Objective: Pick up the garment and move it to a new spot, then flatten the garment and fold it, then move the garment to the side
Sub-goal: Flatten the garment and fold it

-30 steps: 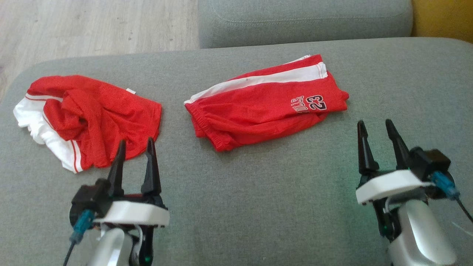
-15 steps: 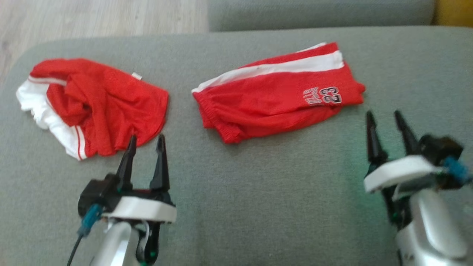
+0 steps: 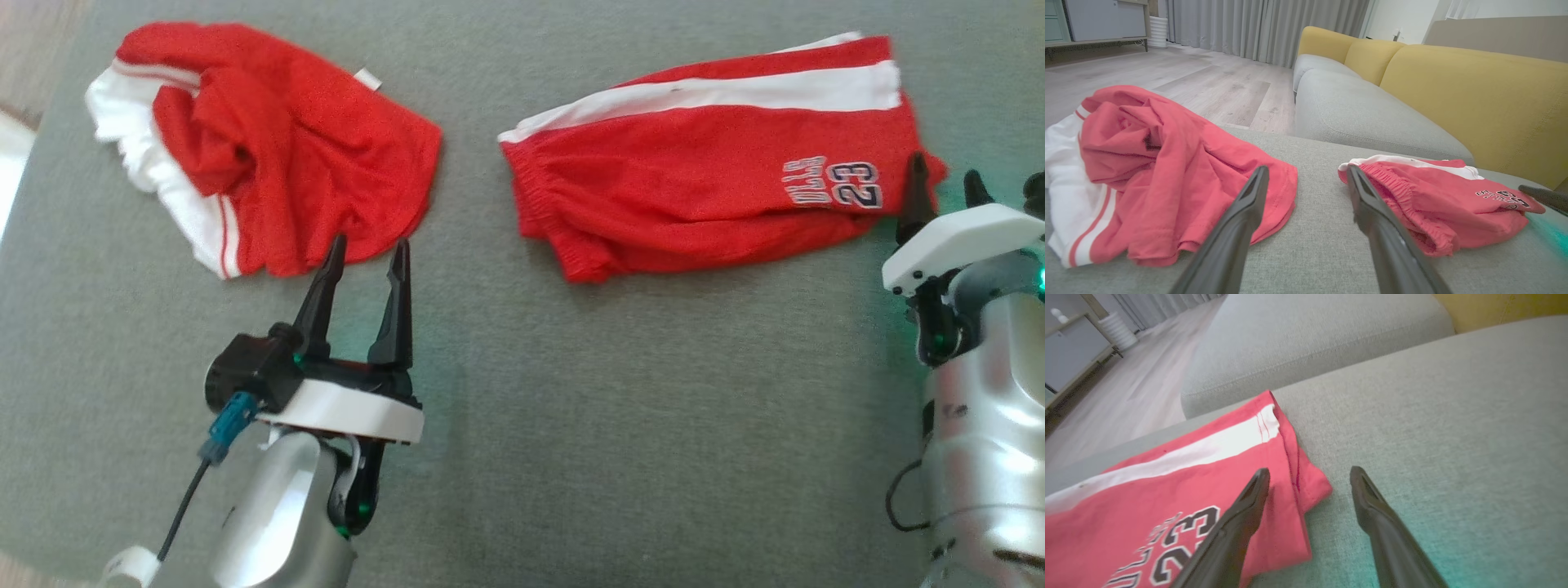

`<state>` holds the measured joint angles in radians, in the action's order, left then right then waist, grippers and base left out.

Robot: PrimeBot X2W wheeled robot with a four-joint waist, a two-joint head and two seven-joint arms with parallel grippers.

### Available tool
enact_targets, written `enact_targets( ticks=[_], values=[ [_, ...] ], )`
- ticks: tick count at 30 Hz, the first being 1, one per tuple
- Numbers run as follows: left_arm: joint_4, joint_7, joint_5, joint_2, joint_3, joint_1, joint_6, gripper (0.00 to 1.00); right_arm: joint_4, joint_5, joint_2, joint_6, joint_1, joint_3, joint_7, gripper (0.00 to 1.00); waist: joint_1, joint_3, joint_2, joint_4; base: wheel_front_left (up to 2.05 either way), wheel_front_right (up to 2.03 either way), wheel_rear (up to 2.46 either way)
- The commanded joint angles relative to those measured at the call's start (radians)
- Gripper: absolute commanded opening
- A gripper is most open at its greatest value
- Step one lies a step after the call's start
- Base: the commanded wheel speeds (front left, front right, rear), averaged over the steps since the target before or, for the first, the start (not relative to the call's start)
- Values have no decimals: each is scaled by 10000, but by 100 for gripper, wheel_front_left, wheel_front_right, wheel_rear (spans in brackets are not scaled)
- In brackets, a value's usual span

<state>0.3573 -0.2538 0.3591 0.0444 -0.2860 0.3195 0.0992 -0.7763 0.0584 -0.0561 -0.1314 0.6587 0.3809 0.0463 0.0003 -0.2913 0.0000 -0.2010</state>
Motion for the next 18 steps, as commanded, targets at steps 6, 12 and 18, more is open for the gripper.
enact_targets(
  ticks=[6,12,18],
  values=[
    [-269,-80,265,61,-9,567,-9,100,-1182,-1392,58,7,1026,842,240,100,-3,-403,0,-512,0,0,0],
    [-347,-80,413,60,-161,677,-143,100,-2104,-1914,58,7,1437,974,-114,0,-3,-481,0,-559,0,0,0],
    [-347,-80,424,60,-168,675,-208,100,-2472,-2053,58,7,1758,678,-936,0,-3,-427,0,-337,0,0,0]
  ],
)
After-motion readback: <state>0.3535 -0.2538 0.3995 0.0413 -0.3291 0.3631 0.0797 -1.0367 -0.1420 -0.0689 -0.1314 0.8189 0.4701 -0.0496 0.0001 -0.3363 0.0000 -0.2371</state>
